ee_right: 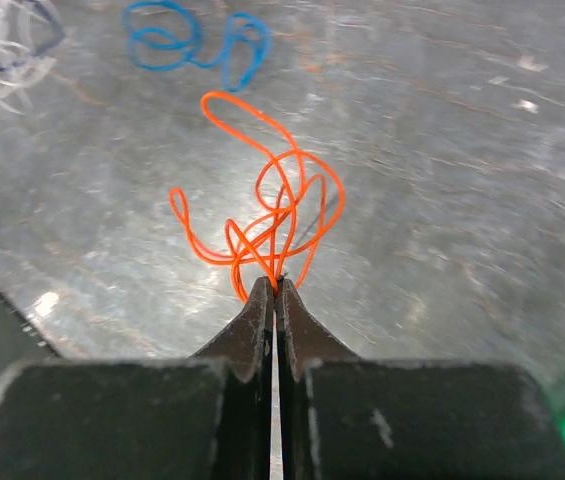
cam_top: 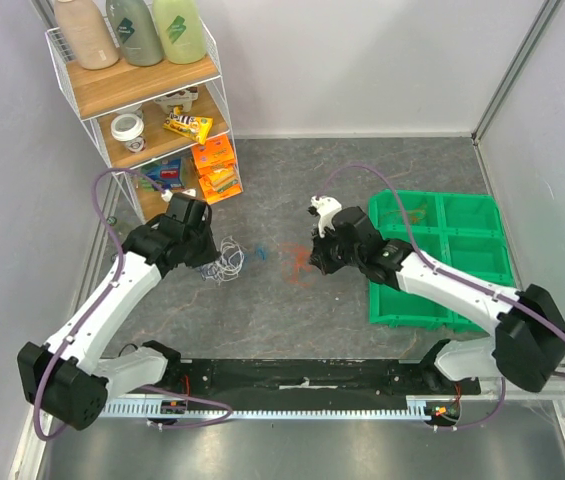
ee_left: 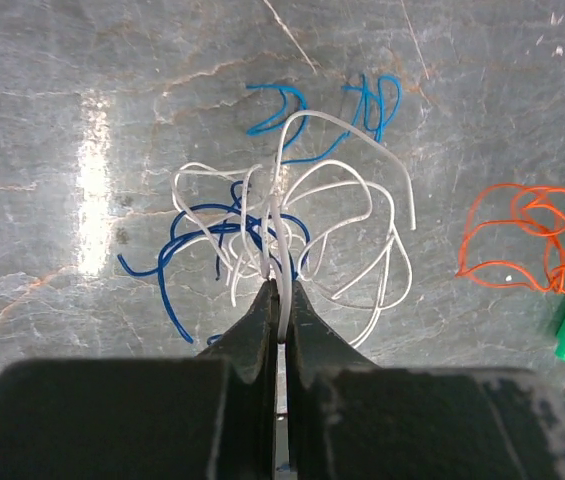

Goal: Untangle the cables

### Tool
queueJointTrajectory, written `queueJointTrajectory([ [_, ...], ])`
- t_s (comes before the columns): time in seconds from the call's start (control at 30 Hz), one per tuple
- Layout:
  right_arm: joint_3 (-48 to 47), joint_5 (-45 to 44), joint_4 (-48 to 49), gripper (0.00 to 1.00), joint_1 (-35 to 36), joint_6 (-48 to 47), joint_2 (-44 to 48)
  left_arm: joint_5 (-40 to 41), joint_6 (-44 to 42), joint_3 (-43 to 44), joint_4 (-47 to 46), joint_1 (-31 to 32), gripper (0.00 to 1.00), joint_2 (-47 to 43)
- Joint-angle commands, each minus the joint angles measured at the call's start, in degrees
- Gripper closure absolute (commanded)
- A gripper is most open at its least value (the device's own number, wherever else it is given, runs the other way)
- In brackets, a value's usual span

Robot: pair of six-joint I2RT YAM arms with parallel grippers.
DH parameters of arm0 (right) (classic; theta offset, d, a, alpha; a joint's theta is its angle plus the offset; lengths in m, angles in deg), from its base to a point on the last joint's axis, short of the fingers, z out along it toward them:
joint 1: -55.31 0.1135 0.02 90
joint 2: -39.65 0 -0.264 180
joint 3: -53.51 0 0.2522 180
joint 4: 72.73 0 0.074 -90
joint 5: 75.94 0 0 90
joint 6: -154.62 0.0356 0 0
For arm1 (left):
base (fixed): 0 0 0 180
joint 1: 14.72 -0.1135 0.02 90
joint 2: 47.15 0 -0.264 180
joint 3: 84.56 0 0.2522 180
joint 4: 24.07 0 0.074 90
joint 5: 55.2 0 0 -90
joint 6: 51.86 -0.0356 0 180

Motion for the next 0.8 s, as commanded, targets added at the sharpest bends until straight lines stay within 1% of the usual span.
queueJointTrajectory([
  [0.0,-5.3,20.3,3.5,1.0,-3.3,0.7,-5.0,-5.4,-3.5,0.6,-1.2,-0.3,0.85,2.2],
  [0.1,-8.1,24.5,1.4,1.0,-4.2,1.0,-8.1,-9.1,-4.3,1.3,0.9,-0.2,0.14,4.7],
  [0.13,-8.7,25.4,1.0,1.0,-4.4,1.1,-8.8,-9.9,-4.3,1.1,0.4,0.0,0.06,4.4],
  [0.2,-10.2,26.8,0.0,1.0,-4.7,1.7,-9.7,-12.1,-4.4,0.1,-2.2,0.1,0.06,2.4],
  [0.23,-10.6,27.2,-0.2,1.0,-4.7,2.0,-9.9,-14.2,-4.8,-0.6,-3.9,0.0,0.08,1.1],
  [0.3,-11.5,29.6,-0.1,1.0,-4.9,3.2,-10.5,-20.5,-5.8,-2.2,-9.2,0.0,0.16,-1.1],
  [0.33,-11.9,31.1,0.0,1.0,-5.0,3.6,-11.0,-24.8,-6.2,-3.2,-11.7,0.2,0.23,-1.5],
  [0.37,-12.5,32.5,-0.1,1.0,-5.0,4.0,-11.3,-27.8,-5.9,-3.9,-15.0,0.4,0.25,-1.7],
  [0.43,-13.5,34.4,0.0,1.0,-5.2,4.8,-12.0,-32.4,-5.2,-5.0,-19.0,1.8,0.25,-1.6],
  [0.53,-14.2,35.5,0.6,1.0,-5.5,5.9,-12.4,-35.3,-5.1,-5.1,-21.6,4.0,0.18,-0.3],
  [0.6,-14.2,36.3,1.6,1.0,-5.7,6.8,-12.4,-36.6,-5.5,-4.7,-21.5,4.7,0.17,0.9],
  [0.63,-14.3,36.4,2.1,1.0,-5.8,7.2,-12.4,-37.2,-5.7,-4.6,-21.5,5.0,0.19,1.6],
  [0.77,-14.5,36.4,3.0,1.0,-6.3,8.0,-12.5,-36.8,-5.9,-5.0,-21.0,6.2,0.35,1.4],
])
